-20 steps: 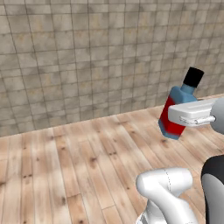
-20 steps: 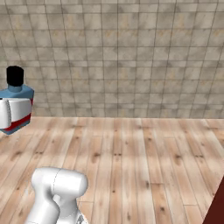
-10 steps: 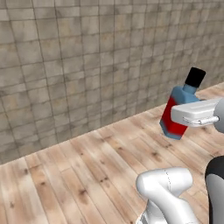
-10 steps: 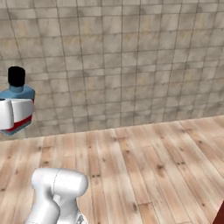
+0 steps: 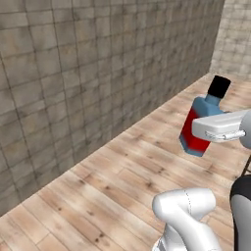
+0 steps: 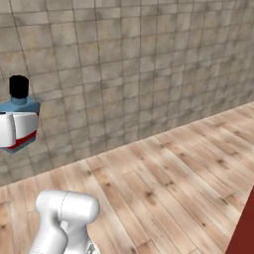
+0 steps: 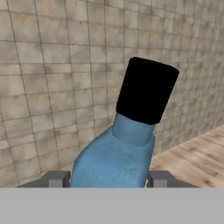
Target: There is a bowl on the dining counter. Grab a lemon wedge from the fridge and place it in the bowl. Then get the liquor bottle and glass cup from the cabinet and place them next to the bowl.
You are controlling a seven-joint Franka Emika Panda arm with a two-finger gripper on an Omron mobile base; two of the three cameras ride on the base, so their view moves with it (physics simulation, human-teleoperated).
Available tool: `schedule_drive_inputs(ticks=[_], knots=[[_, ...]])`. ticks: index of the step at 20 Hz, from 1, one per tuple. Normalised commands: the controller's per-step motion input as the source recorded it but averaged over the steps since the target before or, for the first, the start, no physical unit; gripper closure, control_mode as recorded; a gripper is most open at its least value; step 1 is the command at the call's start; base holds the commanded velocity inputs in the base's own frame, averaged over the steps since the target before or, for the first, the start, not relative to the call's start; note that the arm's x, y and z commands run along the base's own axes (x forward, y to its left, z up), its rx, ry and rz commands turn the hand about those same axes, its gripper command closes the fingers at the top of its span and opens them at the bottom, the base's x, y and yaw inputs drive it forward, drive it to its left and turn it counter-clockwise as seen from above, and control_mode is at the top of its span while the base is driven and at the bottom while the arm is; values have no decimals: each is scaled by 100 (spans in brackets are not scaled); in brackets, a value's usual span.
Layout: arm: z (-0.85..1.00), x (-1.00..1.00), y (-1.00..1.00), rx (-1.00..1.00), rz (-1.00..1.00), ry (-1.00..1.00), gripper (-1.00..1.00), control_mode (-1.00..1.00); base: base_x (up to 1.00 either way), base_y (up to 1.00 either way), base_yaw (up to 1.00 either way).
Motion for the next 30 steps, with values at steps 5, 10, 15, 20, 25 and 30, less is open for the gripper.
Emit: schedule_drive_inputs(ticks=[5, 10, 15, 20, 25, 30], knots=[[0, 0, 0, 0, 0, 0, 100, 100, 84, 9, -54], [0, 0, 0, 0, 0, 0, 100, 100, 88, 13, -52], [0, 0, 0, 0, 0, 0, 100, 100, 95, 19, -50], [0, 0, 0, 0, 0, 0, 100, 100, 100, 35, -42], [0, 0, 0, 0, 0, 0, 100, 100, 100, 50, -33], [0, 0, 0, 0, 0, 0, 100, 100, 100, 56, -33]])
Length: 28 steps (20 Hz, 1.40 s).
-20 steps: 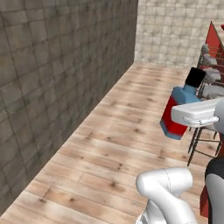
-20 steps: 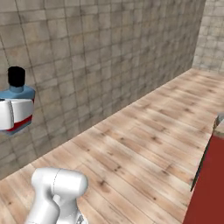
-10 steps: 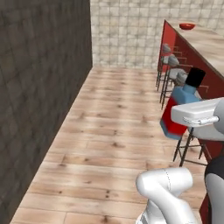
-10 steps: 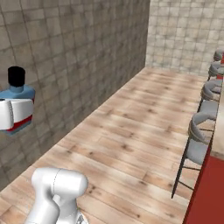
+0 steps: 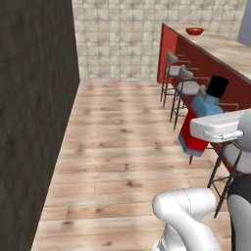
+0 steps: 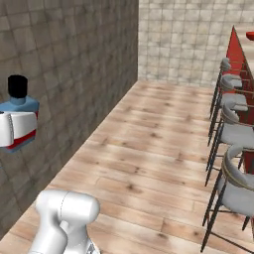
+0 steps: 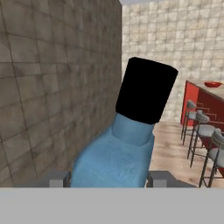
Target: There is a bowl on the dining counter. Grab a lemon wedge from the fridge and place it in the bowl. Then get the liquor bottle and glass cup from the cabinet and place them next to the bowl.
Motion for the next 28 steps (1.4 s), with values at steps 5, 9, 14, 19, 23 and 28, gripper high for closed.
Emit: schedule_drive_inputs(ticks=[5, 9, 14, 19, 23, 28], knots=[[0, 0, 0, 0, 0, 0, 100, 100, 100, 49, -34], [0, 0, 0, 0, 0, 0, 100, 100, 100, 40, -35], [0, 0, 0, 0, 0, 0, 100, 100, 100, 32, -30], [0, 0, 0, 0, 0, 0, 100, 100, 100, 29, -25], [0, 0, 0, 0, 0, 0, 100, 100, 100, 33, -24], [0, 0, 0, 0, 0, 0, 100, 100, 100, 34, -24]])
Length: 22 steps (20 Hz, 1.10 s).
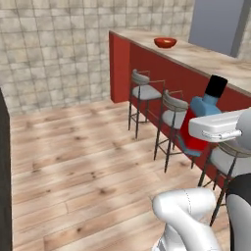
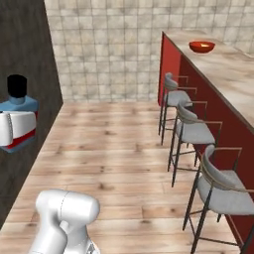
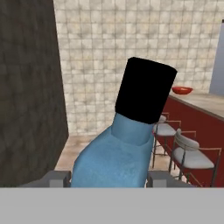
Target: There is a bowl on the dining counter. Grab a lemon wedge from the fridge and place it in the bowl. Then get the liquor bottle and glass cup from the cabinet and place them next to the bowl.
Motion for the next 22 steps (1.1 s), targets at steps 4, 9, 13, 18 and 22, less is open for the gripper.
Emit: schedule_drive_inputs(ticks=[4, 9, 13, 18, 22], knots=[[0, 0, 0, 0, 0, 0, 100, 100, 100, 35, -24], [0, 0, 0, 0, 0, 0, 100, 100, 100, 43, -25], [0, 0, 0, 0, 0, 0, 100, 100, 100, 51, -25], [0, 0, 0, 0, 0, 0, 100, 100, 100, 50, -25], [0, 0, 0, 0, 0, 0, 100, 100, 100, 45, -25]])
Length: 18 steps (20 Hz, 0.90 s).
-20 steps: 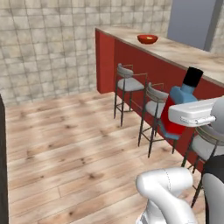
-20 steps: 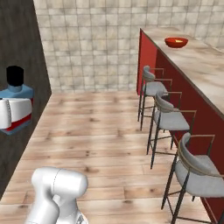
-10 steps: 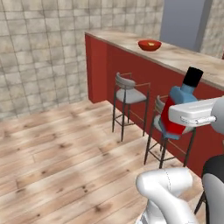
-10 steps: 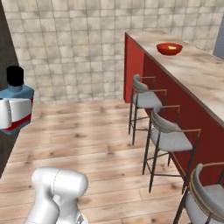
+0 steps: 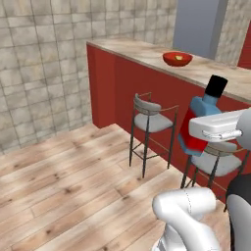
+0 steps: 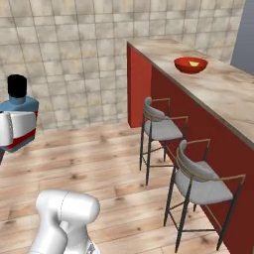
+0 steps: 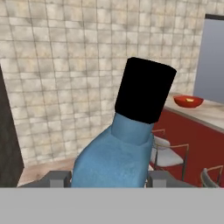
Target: There is a bowl on the dining counter. Grab a lemon wedge from the fridge and place it in the bowl. Then get the liquor bottle and glass cup from the cabinet and place them next to the bowl.
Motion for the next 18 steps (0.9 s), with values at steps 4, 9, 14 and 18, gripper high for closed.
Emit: schedule_drive_inputs(ticks=[4, 9, 14, 18], knots=[[0, 0, 0, 0, 0, 0, 100, 100, 100, 42, -25], [0, 0, 0, 0, 0, 0, 100, 100, 100, 43, -25], [0, 0, 0, 0, 0, 0, 100, 100, 100, 41, -28], [0, 0, 0, 0, 0, 0, 100, 100, 100, 30, -30]])
